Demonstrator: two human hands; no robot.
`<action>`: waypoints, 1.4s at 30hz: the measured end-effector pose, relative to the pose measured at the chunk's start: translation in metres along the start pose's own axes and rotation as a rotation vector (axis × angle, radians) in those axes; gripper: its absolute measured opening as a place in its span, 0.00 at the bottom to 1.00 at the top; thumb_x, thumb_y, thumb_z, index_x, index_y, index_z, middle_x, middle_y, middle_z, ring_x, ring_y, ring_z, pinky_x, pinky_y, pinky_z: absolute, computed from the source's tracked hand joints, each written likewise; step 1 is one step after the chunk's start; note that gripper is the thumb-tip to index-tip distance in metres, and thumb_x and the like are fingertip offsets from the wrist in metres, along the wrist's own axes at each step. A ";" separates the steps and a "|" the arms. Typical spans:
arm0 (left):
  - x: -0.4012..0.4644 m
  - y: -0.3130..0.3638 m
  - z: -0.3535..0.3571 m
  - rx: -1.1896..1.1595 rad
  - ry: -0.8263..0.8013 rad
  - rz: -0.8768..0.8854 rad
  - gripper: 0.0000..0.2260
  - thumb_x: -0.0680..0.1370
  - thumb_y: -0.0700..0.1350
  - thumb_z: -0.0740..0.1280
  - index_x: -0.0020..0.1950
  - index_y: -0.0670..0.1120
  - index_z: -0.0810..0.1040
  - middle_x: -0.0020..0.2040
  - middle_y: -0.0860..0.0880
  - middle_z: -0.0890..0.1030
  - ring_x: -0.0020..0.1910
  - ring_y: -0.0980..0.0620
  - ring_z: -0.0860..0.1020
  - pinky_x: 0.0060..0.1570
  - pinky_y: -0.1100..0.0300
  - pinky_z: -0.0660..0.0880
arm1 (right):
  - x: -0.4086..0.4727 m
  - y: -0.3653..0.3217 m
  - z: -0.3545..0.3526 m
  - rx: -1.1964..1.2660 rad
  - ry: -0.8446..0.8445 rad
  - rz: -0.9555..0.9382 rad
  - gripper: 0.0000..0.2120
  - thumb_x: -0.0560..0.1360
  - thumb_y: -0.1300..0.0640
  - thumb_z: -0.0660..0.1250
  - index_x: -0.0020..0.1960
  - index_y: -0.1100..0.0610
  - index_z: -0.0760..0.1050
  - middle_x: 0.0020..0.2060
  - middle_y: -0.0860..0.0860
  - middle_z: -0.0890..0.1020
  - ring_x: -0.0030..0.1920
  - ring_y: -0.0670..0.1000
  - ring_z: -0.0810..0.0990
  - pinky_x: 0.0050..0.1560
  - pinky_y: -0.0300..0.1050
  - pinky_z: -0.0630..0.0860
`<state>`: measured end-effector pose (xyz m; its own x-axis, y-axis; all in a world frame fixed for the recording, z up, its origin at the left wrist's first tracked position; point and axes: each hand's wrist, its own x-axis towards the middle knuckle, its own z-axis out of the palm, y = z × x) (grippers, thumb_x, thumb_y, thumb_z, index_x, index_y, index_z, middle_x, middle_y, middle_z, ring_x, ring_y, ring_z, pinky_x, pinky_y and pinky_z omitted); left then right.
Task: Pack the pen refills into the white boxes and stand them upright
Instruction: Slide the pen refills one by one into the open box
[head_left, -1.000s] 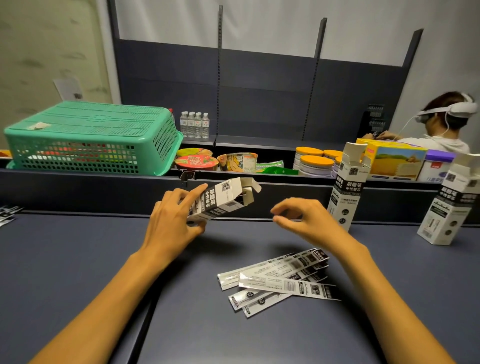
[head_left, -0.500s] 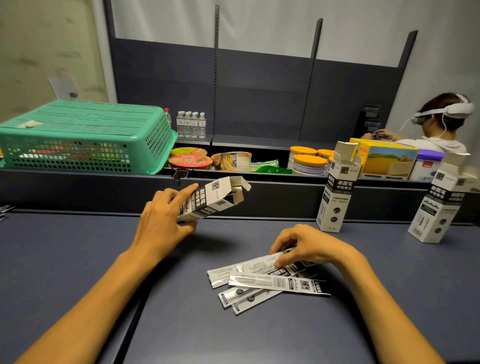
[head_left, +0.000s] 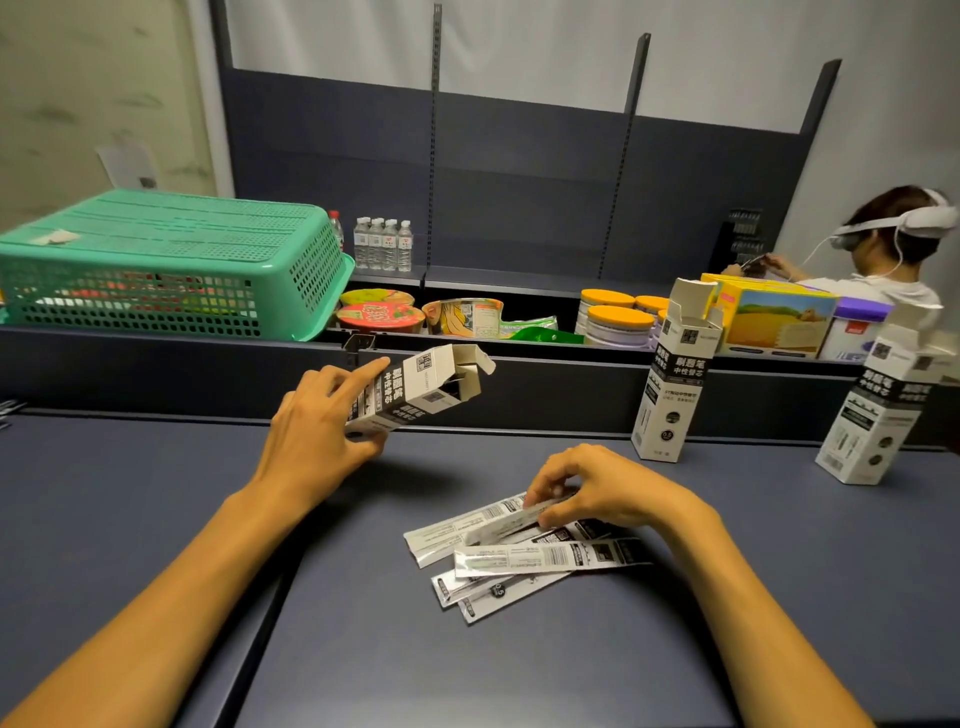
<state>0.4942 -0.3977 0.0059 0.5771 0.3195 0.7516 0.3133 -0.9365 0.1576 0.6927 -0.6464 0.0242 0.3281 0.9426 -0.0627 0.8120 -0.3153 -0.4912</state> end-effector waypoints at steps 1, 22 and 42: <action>0.000 0.000 0.000 0.000 0.001 0.002 0.36 0.66 0.46 0.77 0.72 0.52 0.69 0.51 0.47 0.75 0.49 0.47 0.71 0.43 0.53 0.71 | 0.000 -0.001 0.000 0.001 0.000 -0.001 0.08 0.70 0.52 0.75 0.49 0.45 0.83 0.45 0.43 0.80 0.48 0.45 0.78 0.54 0.44 0.76; 0.002 0.003 0.000 0.003 0.021 0.011 0.36 0.65 0.46 0.77 0.72 0.51 0.69 0.51 0.47 0.76 0.48 0.47 0.72 0.42 0.52 0.71 | 0.002 -0.031 -0.042 -0.279 0.843 -0.358 0.13 0.74 0.51 0.66 0.54 0.53 0.82 0.45 0.48 0.83 0.44 0.48 0.79 0.45 0.54 0.78; 0.002 0.008 0.001 0.007 0.015 0.041 0.36 0.65 0.45 0.77 0.72 0.51 0.70 0.50 0.47 0.76 0.47 0.47 0.72 0.41 0.52 0.72 | 0.023 -0.051 -0.018 -0.678 1.048 -0.419 0.15 0.73 0.48 0.68 0.57 0.54 0.80 0.51 0.51 0.84 0.52 0.51 0.80 0.64 0.52 0.67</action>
<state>0.4983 -0.4041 0.0078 0.5783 0.2787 0.7668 0.2947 -0.9477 0.1222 0.6674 -0.6109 0.0638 -0.0391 0.5463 0.8367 0.9218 -0.3035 0.2413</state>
